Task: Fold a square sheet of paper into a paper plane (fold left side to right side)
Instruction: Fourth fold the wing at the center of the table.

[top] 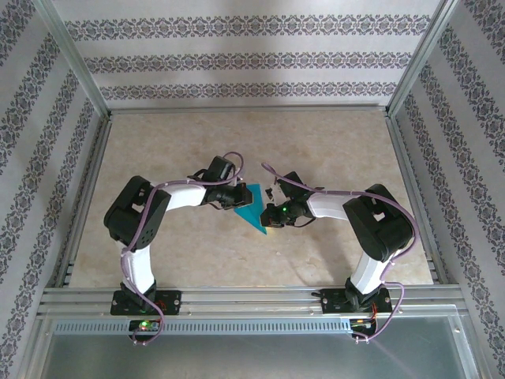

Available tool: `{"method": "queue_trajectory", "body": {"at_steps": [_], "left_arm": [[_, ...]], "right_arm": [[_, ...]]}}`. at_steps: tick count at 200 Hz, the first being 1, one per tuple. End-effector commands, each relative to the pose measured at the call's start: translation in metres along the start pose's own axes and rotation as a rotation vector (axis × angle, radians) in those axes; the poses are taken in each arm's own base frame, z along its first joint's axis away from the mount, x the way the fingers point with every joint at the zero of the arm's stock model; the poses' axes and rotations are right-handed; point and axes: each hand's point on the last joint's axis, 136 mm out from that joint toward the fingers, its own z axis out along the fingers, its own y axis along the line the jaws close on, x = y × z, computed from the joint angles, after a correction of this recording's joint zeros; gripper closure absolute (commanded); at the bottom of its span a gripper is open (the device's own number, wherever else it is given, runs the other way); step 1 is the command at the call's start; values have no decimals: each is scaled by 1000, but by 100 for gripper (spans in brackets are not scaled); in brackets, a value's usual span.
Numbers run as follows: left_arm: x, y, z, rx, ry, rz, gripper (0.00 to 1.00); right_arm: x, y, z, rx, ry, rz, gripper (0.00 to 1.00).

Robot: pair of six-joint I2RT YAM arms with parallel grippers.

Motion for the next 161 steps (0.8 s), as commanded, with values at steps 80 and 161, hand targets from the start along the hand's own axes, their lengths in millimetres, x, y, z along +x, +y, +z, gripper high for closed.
{"method": "queue_trajectory", "body": {"at_steps": [80,161], "left_arm": [[2,39,19,-138,23,-18,90],[10,46,21,-139,25,-41,95]], "right_arm": [[11,-10,-7,6,46,93,100],[-36,47,-38,-159,-101,62,100]]}}
